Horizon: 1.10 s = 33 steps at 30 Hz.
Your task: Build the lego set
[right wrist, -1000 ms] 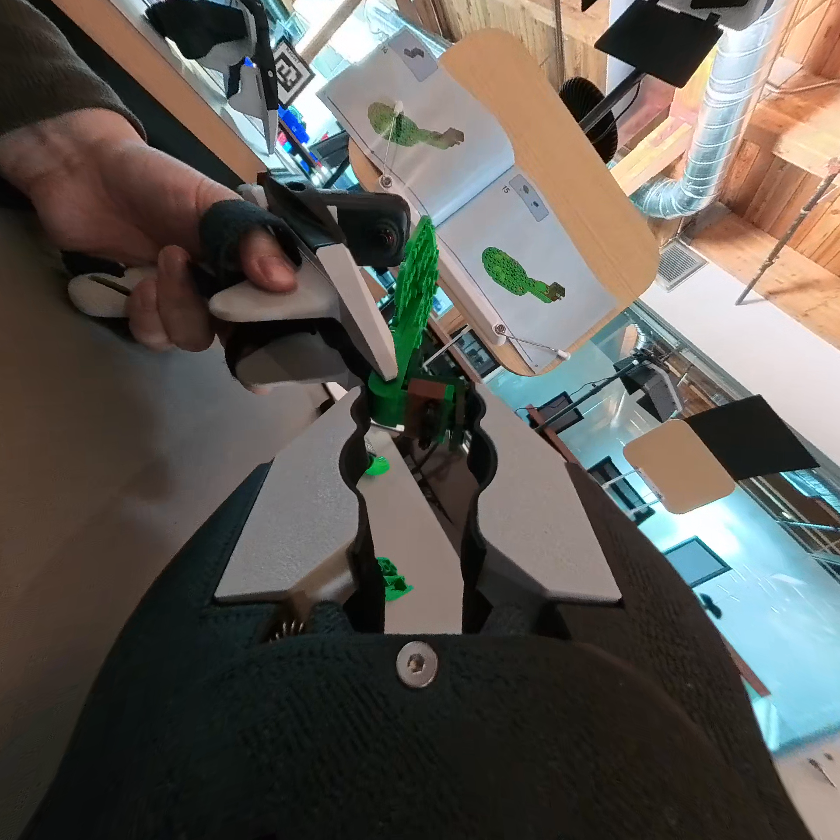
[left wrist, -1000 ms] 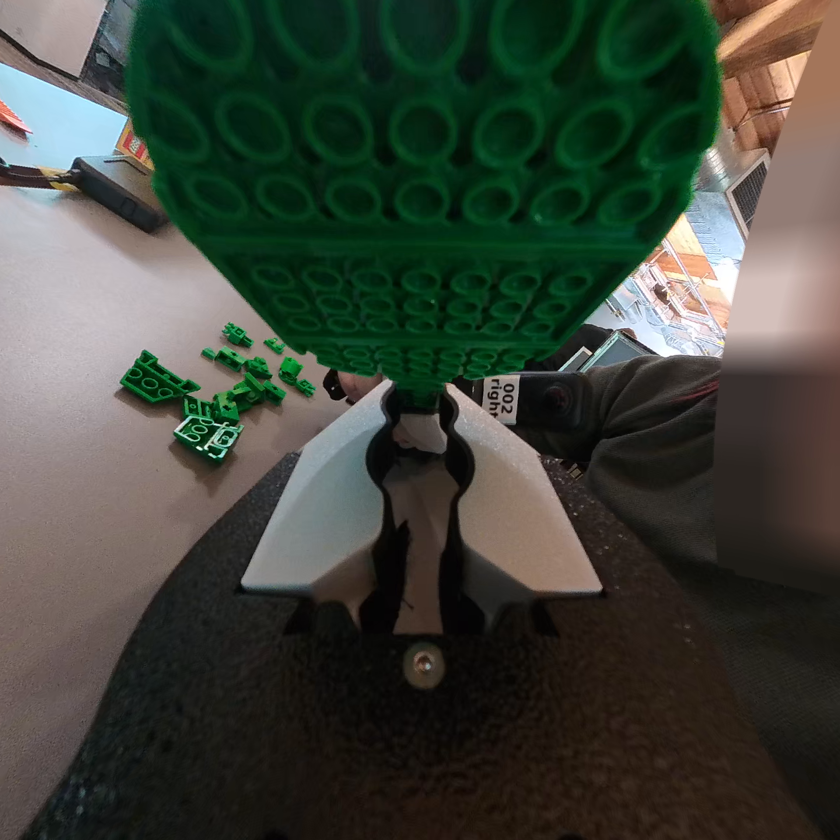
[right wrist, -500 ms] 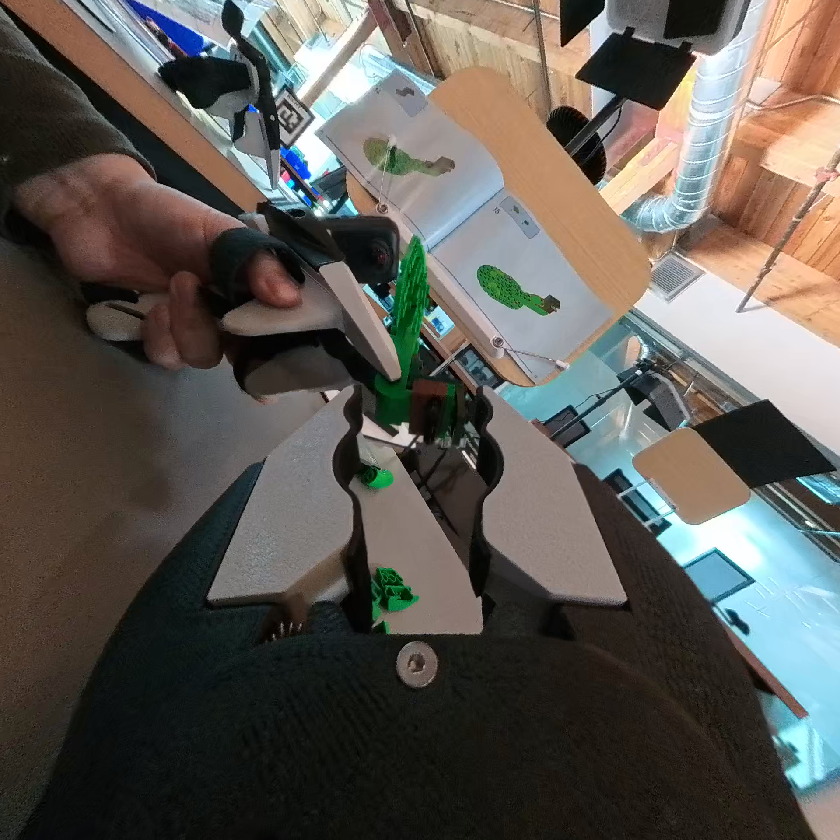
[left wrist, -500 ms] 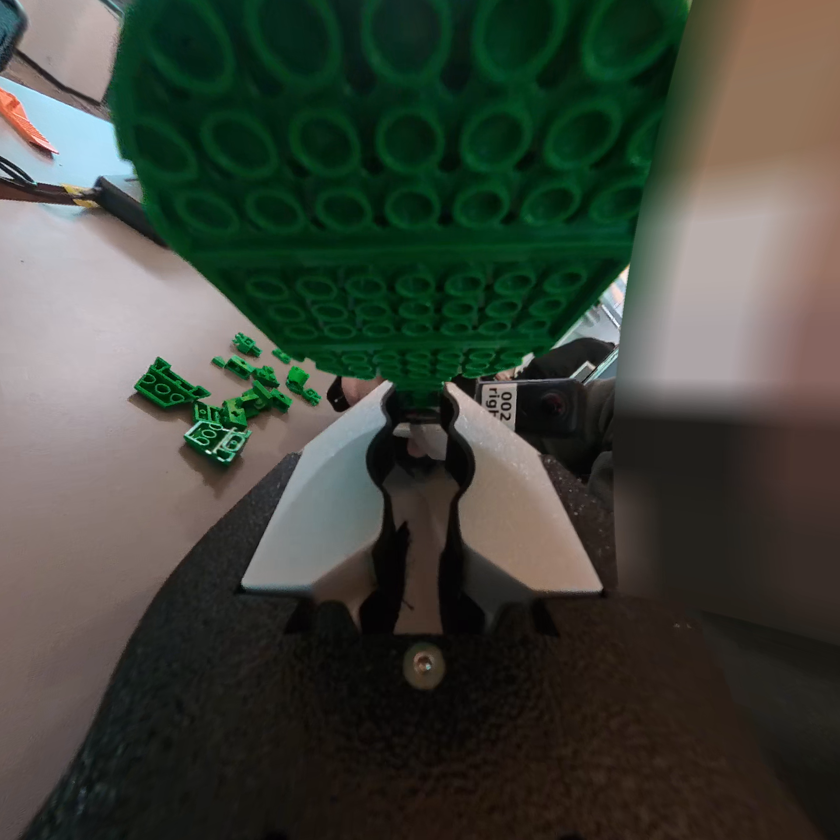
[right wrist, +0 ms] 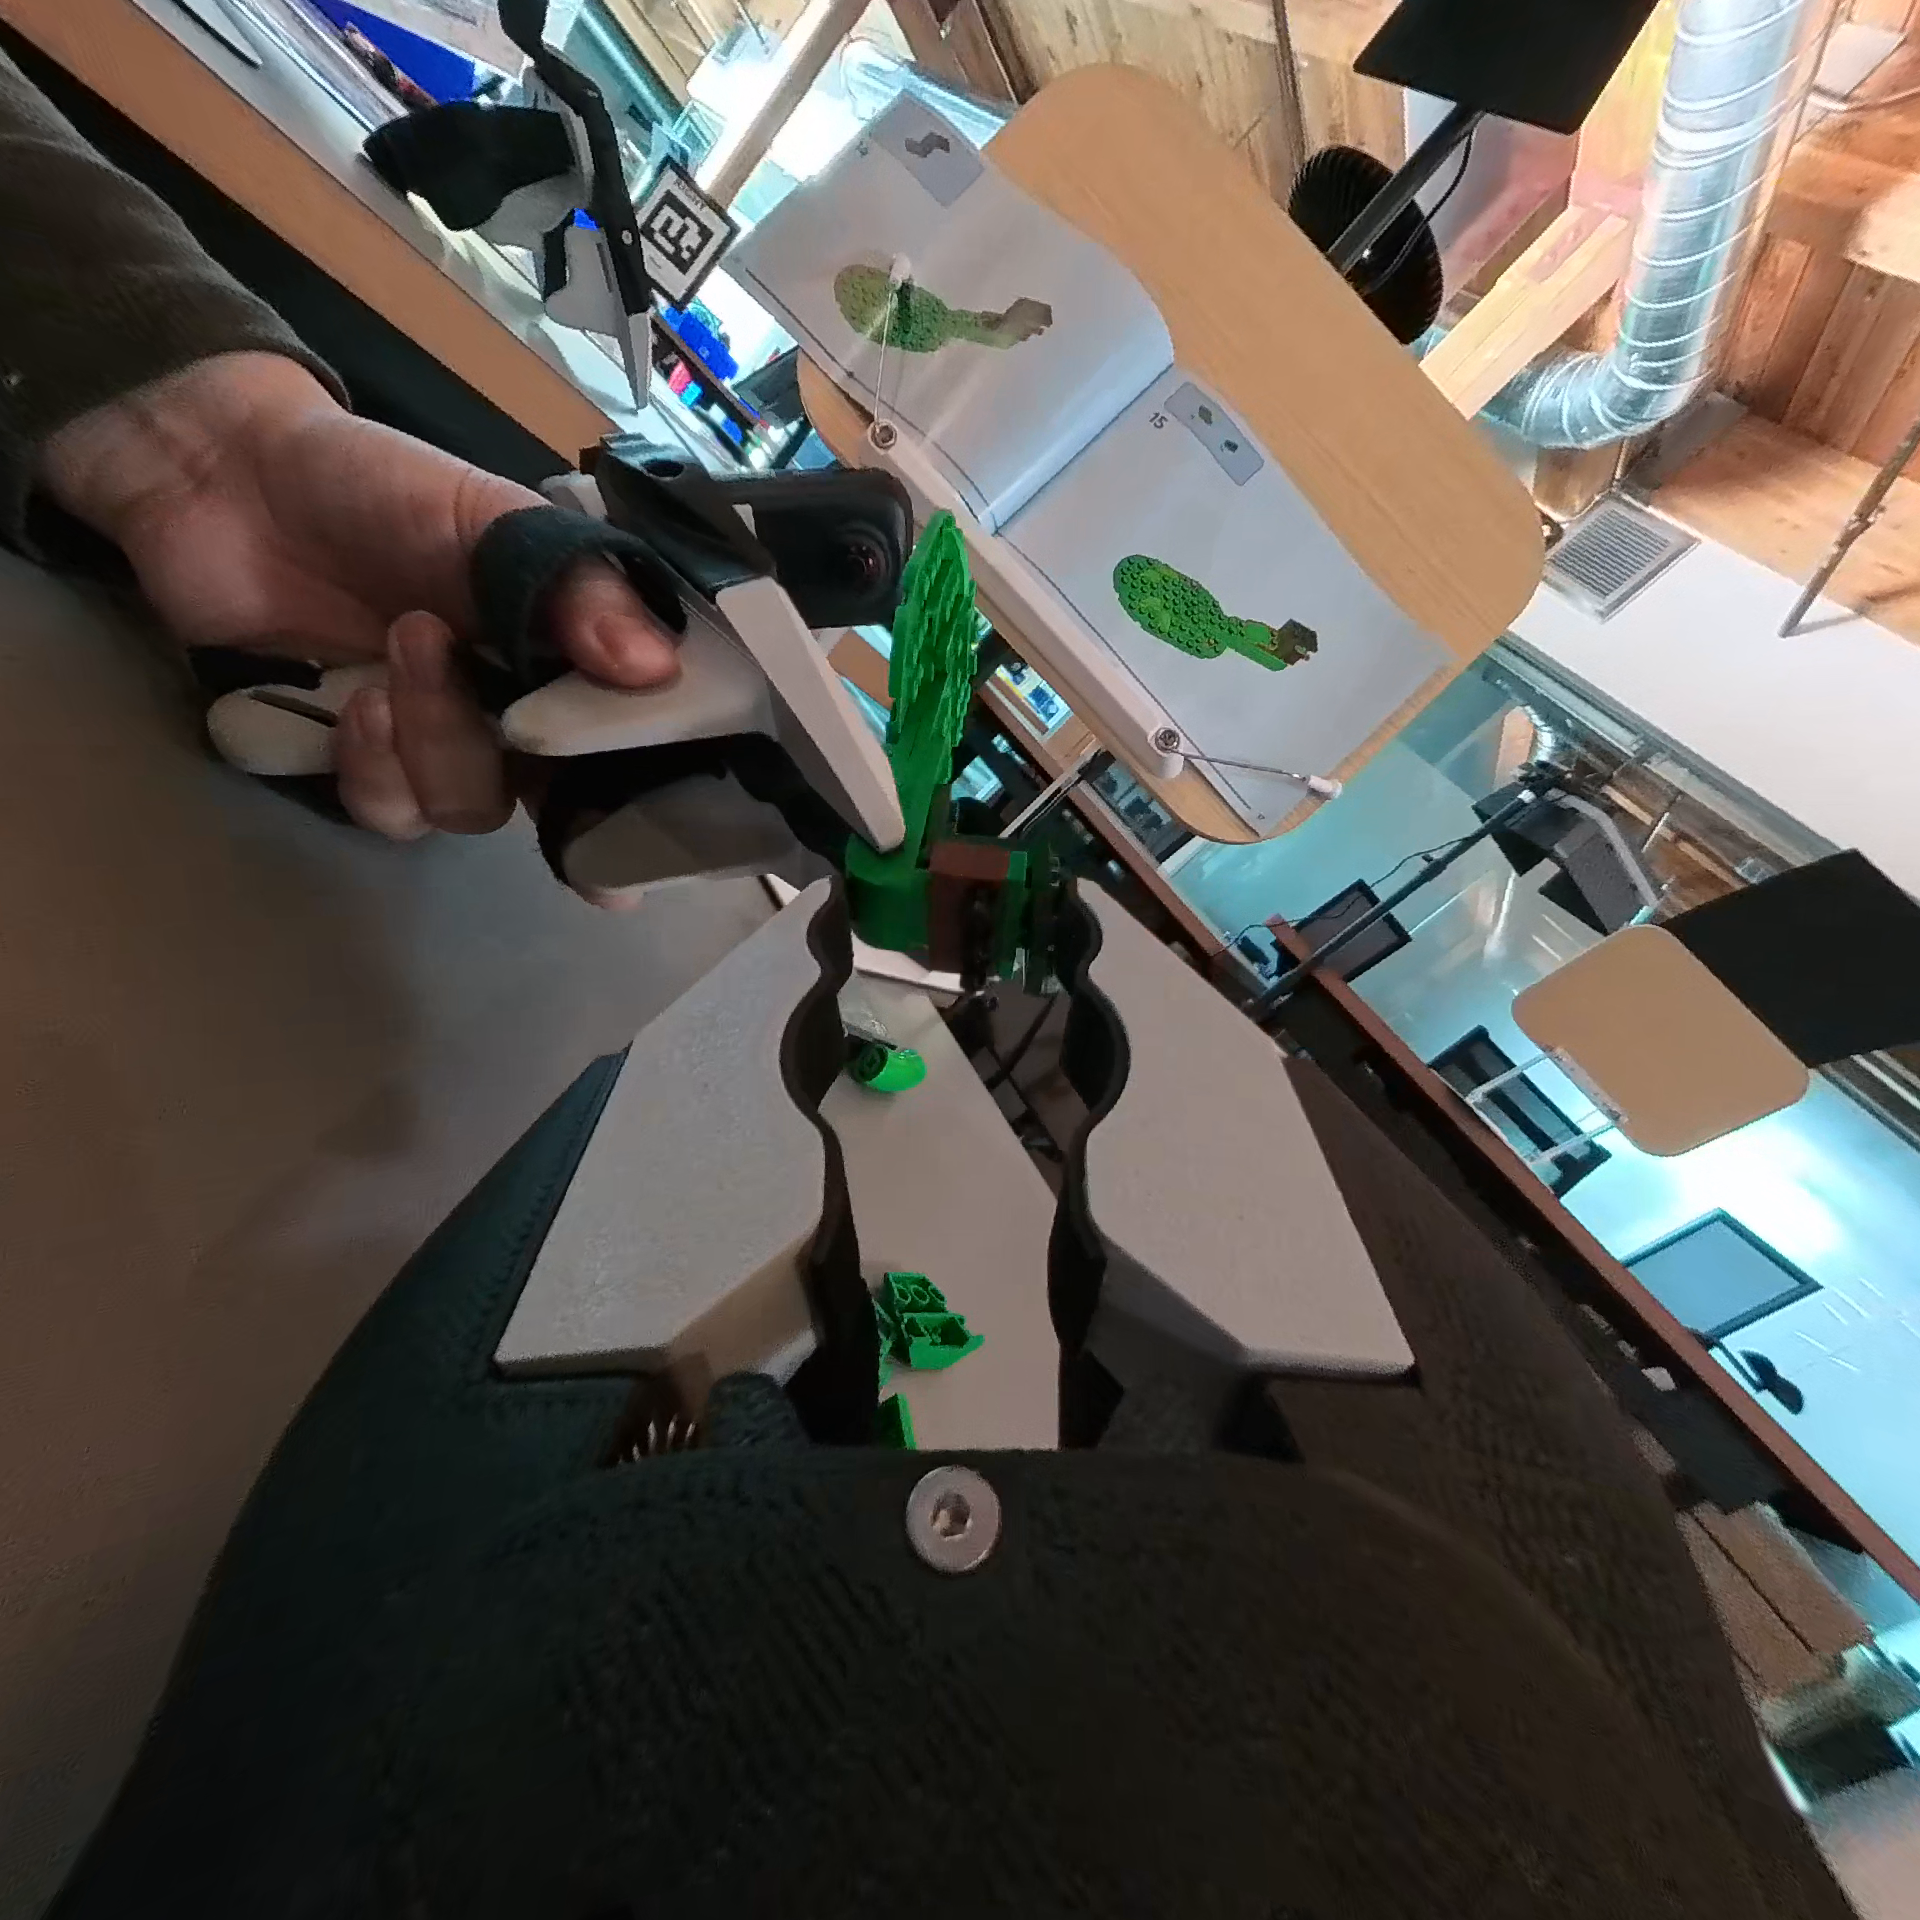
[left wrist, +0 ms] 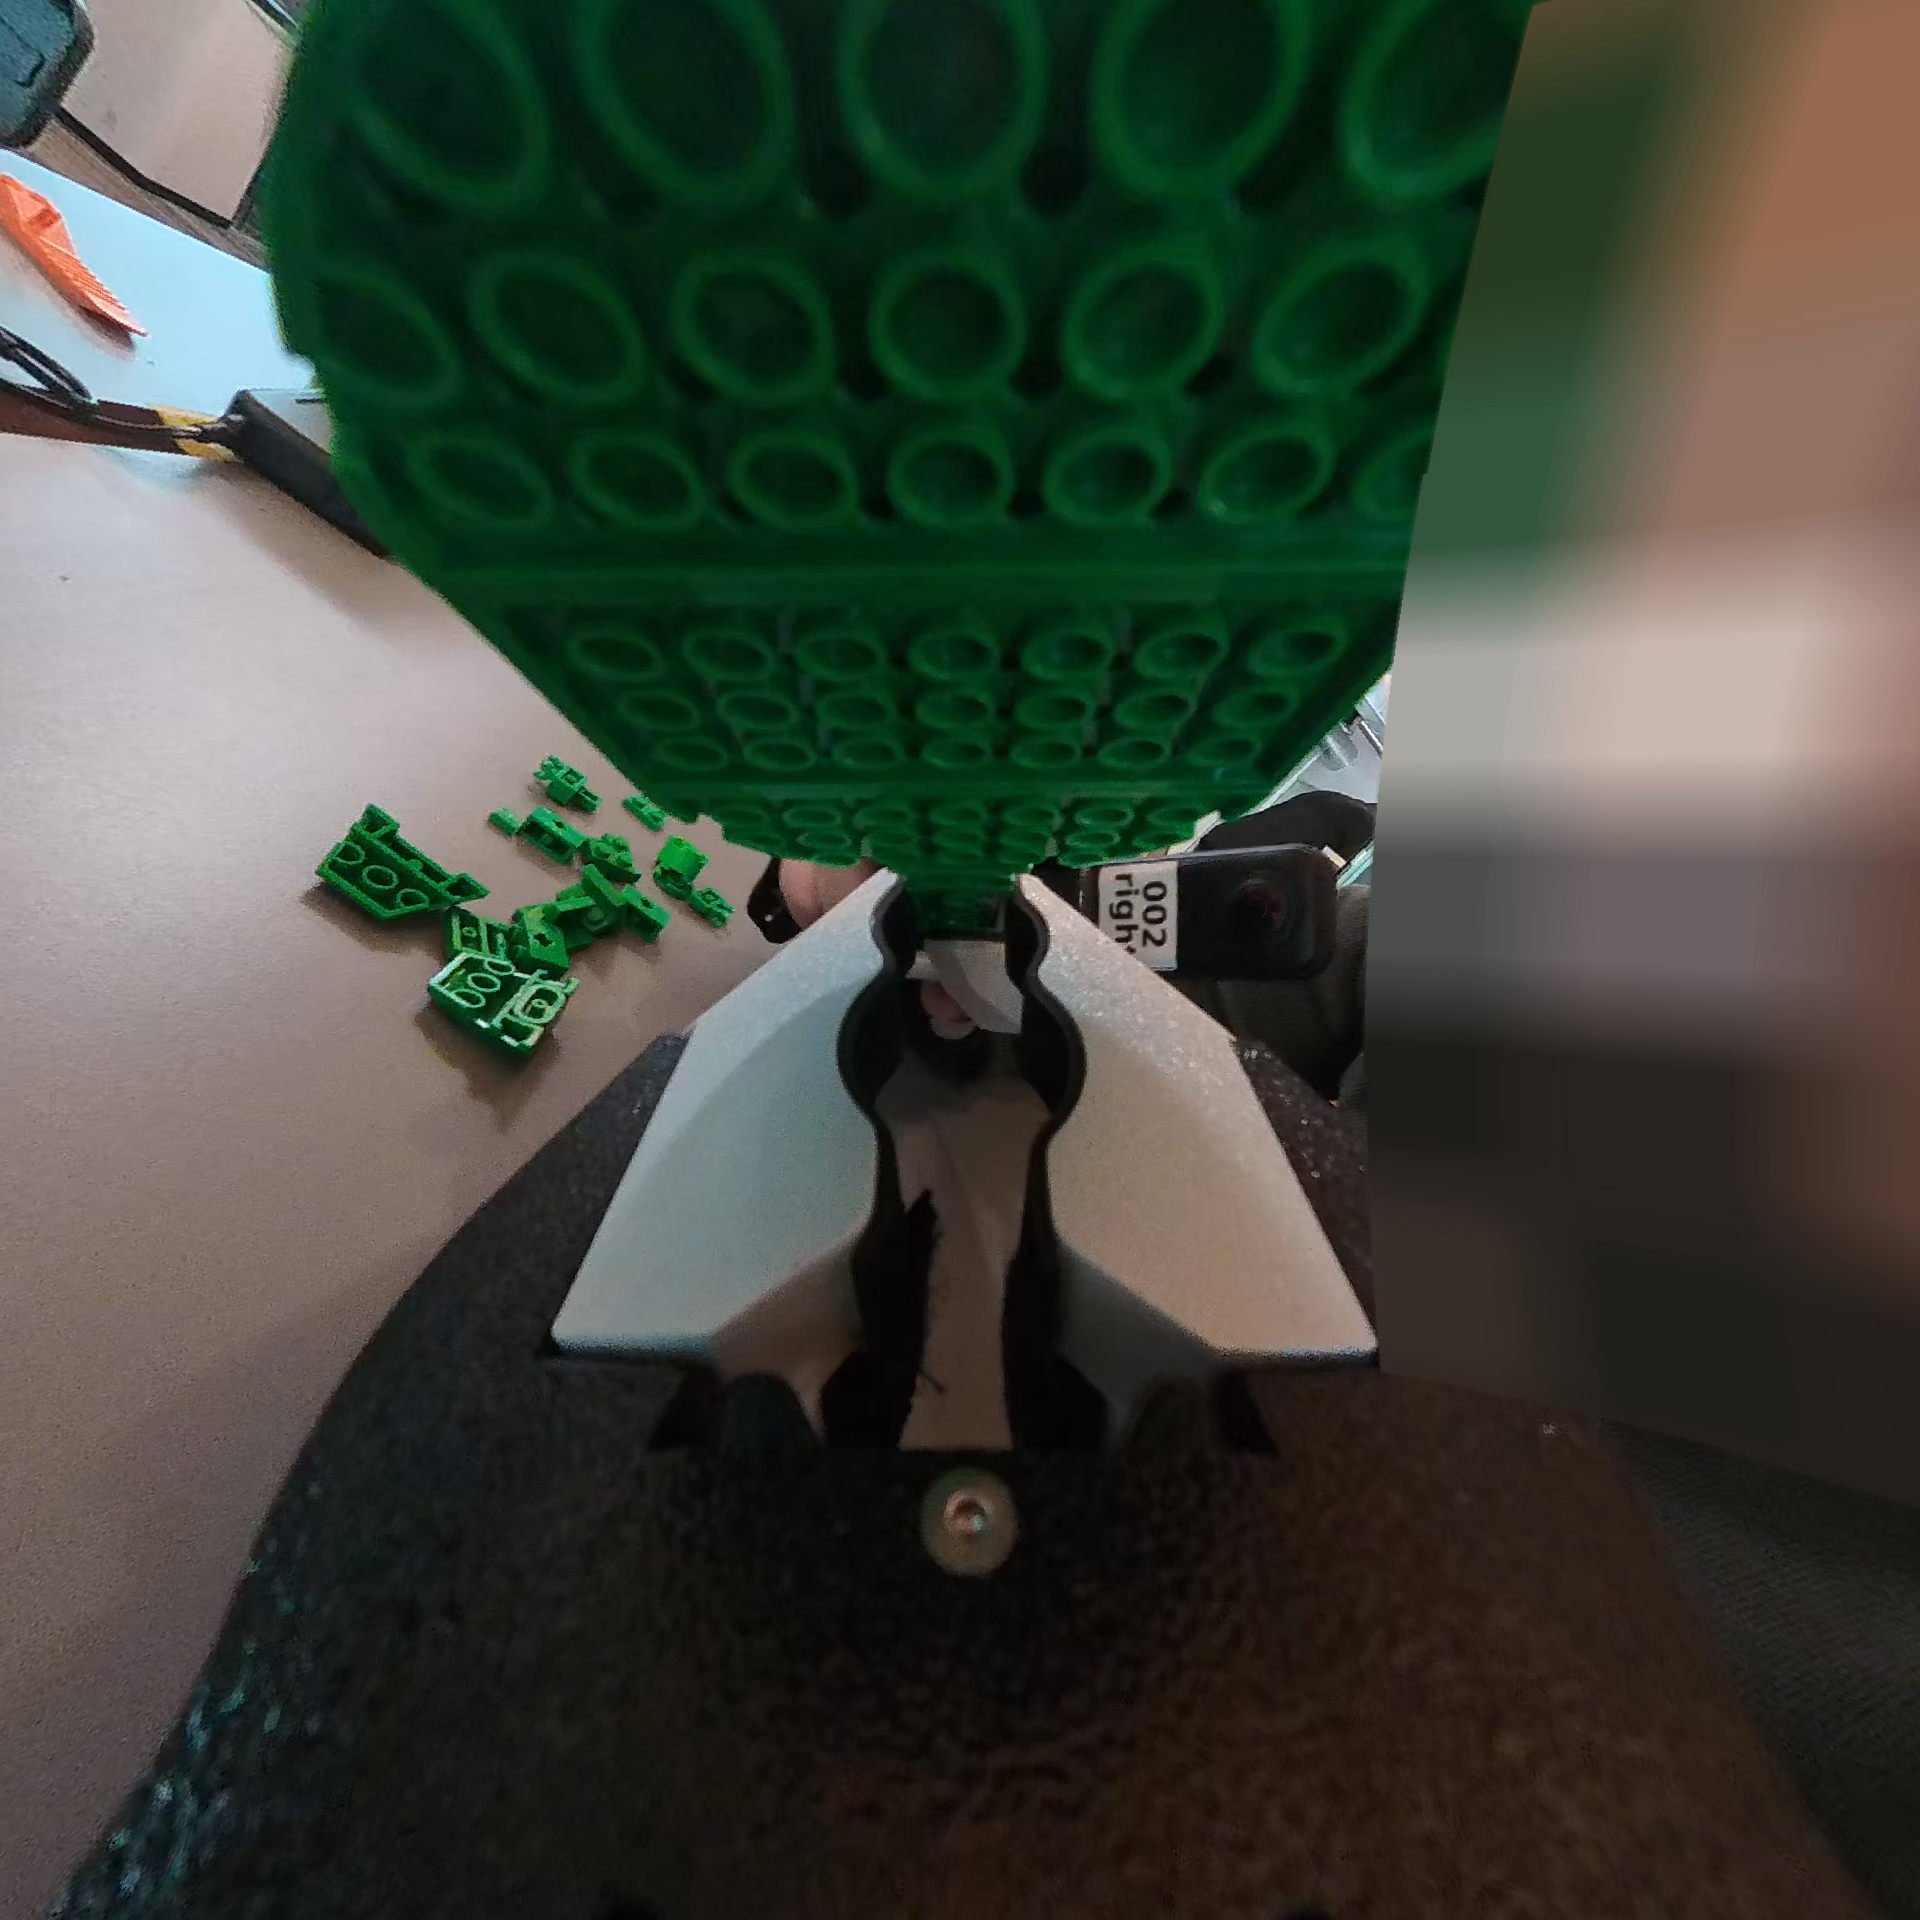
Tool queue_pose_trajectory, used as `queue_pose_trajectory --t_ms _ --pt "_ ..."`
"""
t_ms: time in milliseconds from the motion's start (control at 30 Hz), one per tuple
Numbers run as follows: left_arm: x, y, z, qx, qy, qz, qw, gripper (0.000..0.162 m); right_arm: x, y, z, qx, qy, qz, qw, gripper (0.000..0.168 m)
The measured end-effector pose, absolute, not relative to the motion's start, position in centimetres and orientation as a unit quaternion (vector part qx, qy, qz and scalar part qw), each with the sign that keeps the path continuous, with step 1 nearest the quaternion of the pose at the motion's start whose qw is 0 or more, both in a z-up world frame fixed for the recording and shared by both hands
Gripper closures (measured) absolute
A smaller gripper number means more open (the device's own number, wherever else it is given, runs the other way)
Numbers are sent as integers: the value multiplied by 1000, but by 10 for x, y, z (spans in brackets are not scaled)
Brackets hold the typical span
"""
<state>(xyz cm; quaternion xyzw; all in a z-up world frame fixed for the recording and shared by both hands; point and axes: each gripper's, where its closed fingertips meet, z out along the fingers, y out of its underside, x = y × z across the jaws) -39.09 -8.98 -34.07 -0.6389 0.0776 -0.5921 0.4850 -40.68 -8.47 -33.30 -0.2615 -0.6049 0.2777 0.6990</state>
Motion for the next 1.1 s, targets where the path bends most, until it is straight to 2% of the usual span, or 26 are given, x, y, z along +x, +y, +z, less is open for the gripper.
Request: queue_pose_trajectory --t_ms 200,333,367,467,633,733,833,1100 --pt "-391 -87 -344 -648 71 -580 490 148 -408 -82 -337 -268 -610 272 694 129" --pt "-399 -81 -341 -660 61 -491 565 144 -405 -74 -335 -269 -597 260 710 129" --pt "-405 -82 -335 -647 57 -471 597 140 -404 -70 -334 -275 -590 258 714 129" --pt "-419 -90 -320 -622 79 -379 680 113 -404 -55 -338 -314 -585 255 703 129" --pt "-428 -102 -309 -582 254 -43 771 93 -406 -50 -345 -337 -596 269 677 131" --pt "-413 -102 -333 -566 369 72 733 84 -407 -58 -348 -322 -612 271 670 139" --pt "-403 -95 -355 -587 410 82 693 67 -407 -69 -352 -302 -630 285 657 150" --pt "-410 -87 -368 -615 408 62 672 69 -407 -79 -353 -275 -643 290 654 150"
